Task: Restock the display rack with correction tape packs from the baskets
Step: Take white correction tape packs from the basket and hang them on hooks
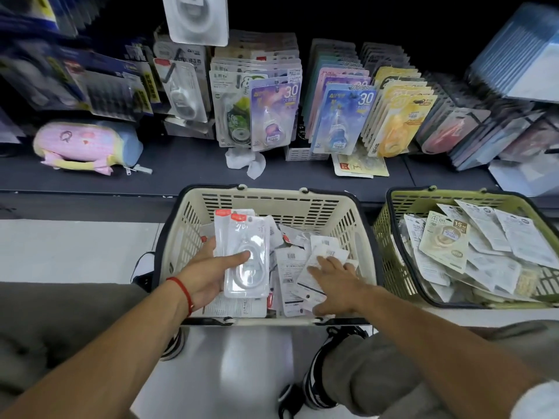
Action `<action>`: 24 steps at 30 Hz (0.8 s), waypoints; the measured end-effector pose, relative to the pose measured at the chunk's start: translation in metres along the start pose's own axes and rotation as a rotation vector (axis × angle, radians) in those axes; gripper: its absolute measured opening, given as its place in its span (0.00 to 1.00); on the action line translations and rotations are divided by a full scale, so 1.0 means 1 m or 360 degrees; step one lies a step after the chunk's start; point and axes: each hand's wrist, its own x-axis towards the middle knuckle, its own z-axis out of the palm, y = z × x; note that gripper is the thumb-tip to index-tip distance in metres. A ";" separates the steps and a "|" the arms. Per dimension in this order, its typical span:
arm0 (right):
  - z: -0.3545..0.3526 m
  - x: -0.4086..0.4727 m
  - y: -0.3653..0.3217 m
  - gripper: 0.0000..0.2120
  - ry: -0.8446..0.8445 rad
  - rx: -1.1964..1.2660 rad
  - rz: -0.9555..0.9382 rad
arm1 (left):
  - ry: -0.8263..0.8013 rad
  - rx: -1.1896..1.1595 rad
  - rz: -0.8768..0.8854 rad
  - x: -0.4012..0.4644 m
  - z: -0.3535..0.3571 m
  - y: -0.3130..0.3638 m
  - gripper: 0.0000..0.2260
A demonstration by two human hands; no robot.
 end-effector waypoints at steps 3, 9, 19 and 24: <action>-0.025 -0.010 0.008 0.35 0.0126 0.0362 -0.0053 | -0.0056 -0.0083 0.0016 0.000 -0.002 0.002 0.29; -0.083 -0.028 0.024 0.17 0.0830 0.1375 -0.0133 | 0.0023 -0.0070 -0.0016 0.001 -0.002 -0.002 0.27; -0.086 -0.022 -0.013 0.12 0.0795 0.1867 -0.0295 | -0.0261 -0.0032 -0.0056 -0.004 0.012 -0.006 0.27; -0.077 -0.019 -0.018 0.11 0.0739 0.2226 -0.0308 | -0.0118 0.0088 -0.0024 -0.004 0.015 -0.004 0.31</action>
